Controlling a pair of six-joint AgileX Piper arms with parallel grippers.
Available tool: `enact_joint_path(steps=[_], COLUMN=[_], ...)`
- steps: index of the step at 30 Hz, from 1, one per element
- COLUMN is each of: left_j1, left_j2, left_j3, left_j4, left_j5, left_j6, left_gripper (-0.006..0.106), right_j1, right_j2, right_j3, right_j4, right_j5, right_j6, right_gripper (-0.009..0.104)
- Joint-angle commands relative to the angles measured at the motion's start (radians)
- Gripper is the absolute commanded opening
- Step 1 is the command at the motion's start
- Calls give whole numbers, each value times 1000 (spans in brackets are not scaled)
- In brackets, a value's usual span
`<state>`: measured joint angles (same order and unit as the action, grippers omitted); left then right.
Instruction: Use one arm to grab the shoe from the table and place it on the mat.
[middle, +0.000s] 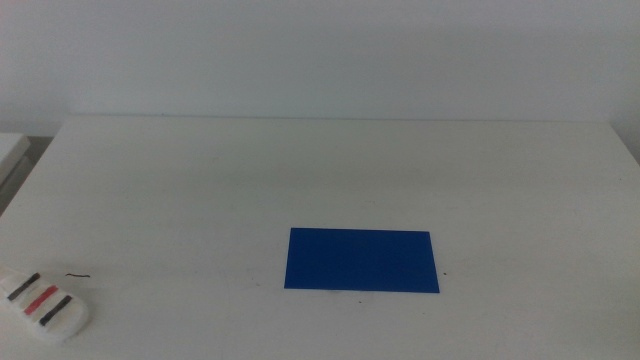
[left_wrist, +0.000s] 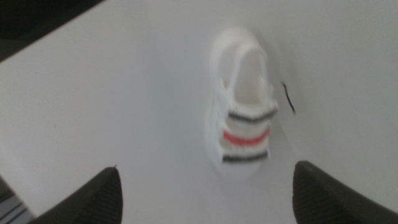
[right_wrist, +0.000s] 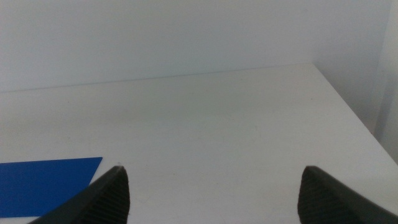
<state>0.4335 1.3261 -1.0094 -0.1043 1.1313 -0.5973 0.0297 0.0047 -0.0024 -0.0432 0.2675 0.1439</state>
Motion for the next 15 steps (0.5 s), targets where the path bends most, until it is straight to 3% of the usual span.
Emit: enact_joint_path(steps=[1,5,15], left_j1=[-59,-155,-157], left_j2=[26,104,329], left_j3=[8,11,11], left_j4=[79,207,120], left_j5=[-59,-111,-281], left_j6=[-133,-279,-255], left_gripper=[94,94,94], right_j1=[0,0,0], right_j2=[-5,-5,-5], right_j3=[2,2,2], right_j4=[-5,-5,-5], right_j5=[-6,-6,-6], right_j6=[-6,-6,-6], right_gripper=[79,79,79])
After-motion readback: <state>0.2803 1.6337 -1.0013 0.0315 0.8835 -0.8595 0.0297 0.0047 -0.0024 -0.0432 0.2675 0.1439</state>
